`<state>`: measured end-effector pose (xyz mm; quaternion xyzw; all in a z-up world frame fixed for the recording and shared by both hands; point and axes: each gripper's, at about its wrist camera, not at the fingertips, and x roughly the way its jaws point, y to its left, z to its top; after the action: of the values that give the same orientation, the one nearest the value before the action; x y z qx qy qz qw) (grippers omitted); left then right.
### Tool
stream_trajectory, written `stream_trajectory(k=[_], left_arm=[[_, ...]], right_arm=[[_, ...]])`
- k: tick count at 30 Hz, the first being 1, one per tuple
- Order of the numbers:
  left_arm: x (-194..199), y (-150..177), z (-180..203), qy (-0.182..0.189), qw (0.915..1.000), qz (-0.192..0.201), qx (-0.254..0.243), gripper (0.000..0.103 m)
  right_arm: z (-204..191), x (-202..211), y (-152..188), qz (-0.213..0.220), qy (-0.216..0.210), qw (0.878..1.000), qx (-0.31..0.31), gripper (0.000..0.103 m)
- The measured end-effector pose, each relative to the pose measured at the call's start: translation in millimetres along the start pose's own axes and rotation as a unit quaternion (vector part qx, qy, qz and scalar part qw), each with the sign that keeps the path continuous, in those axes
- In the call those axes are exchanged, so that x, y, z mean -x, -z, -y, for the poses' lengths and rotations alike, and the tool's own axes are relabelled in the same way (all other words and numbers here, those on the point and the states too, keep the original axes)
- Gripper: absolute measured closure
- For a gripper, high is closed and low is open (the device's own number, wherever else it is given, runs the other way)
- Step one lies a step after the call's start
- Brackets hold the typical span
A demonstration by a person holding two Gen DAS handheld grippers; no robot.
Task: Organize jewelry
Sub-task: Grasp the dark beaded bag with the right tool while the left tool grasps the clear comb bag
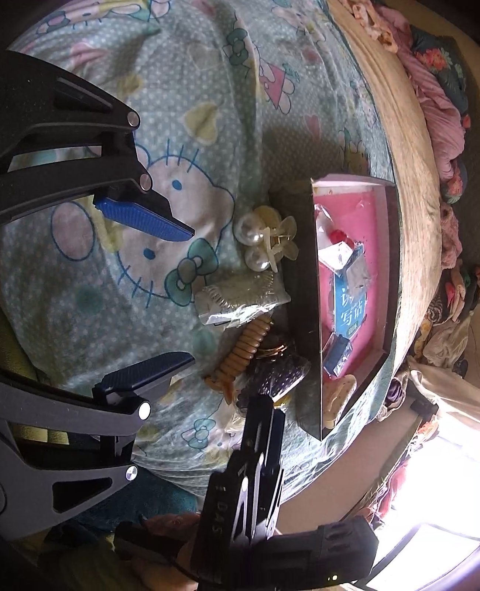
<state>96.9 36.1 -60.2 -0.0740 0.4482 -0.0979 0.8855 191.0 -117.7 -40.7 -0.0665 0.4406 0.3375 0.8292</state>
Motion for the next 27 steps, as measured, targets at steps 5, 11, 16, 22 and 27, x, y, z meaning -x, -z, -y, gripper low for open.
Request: stream_trajectory(k=[5, 11, 16, 22, 27], left_arm=[[-13.7, -7.2, 3.4, 0.009, 1.0000, -0.001, -0.001, 0.056], [-31.1, -14.7, 7.4, 0.019, 0.9998, -0.008, 0.001, 0.073], [-41.1, -19.8, 8.9, 0.018, 0.9998, -0.008, 0.004, 0.084], [-39.5, -19.9, 9.7, 0.021, 0.9998, -0.002, 0.006, 0.089], [-22.5, -19.9, 11.0, 0.027, 0.9995, 0.014, 0.005, 0.091]], right_arm=[[3.5, -16.4, -1.9, -0.014, -0.010, 1.000, 0.003, 0.067], [6.3, -12.8, -0.5, -0.003, -0.025, 1.000, 0.002, 0.073], [11.6, -6.4, 1.5, 0.005, -0.039, 0.999, -0.013, 0.073], [17.5, 8.5, 3.5, 0.020, -0.050, 0.998, -0.025, 0.074], [20.3, 23.2, 4.7, 0.035, -0.054, 0.998, -0.029, 0.074]])
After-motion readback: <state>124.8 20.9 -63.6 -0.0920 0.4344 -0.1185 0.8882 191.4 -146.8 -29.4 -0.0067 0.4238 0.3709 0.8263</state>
